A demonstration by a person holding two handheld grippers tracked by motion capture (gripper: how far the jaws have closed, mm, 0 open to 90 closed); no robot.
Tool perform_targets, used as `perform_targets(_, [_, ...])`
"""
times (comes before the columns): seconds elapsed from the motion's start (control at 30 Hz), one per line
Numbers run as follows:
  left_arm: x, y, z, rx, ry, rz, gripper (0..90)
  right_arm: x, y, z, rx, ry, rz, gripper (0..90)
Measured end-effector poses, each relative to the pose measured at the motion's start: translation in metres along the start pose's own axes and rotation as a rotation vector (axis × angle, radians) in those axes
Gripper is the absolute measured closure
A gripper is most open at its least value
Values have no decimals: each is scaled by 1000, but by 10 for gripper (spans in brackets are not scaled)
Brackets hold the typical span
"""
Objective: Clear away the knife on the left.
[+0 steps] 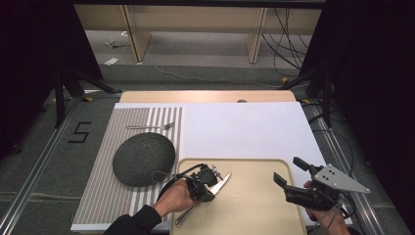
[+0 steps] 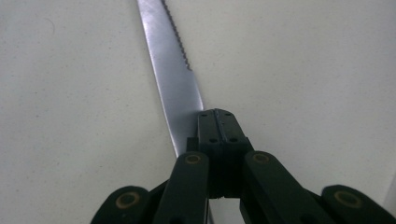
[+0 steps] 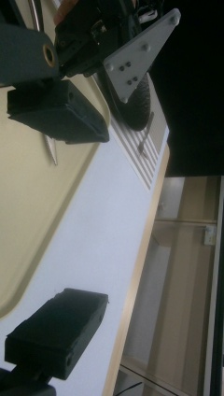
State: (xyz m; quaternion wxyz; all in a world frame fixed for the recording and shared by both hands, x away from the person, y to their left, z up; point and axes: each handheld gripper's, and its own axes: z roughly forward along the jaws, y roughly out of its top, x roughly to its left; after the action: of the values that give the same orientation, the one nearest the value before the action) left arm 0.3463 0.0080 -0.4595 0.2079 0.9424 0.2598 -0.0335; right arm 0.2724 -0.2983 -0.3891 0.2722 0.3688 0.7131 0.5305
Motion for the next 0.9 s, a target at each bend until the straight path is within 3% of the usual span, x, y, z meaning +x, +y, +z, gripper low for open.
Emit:
perform_targets(0.17, [1,-1,0,1,3,-11,898,0,0,0,1,-1,1,192])
perform_targets(0.47, [7,-5,-4,1,66,-24,898,0,0,0,1,-2,-1,193])
perform_targets(0.9, [17,-15,-10,-3,93,-57,898,0,0,0,1,0,-3,193])
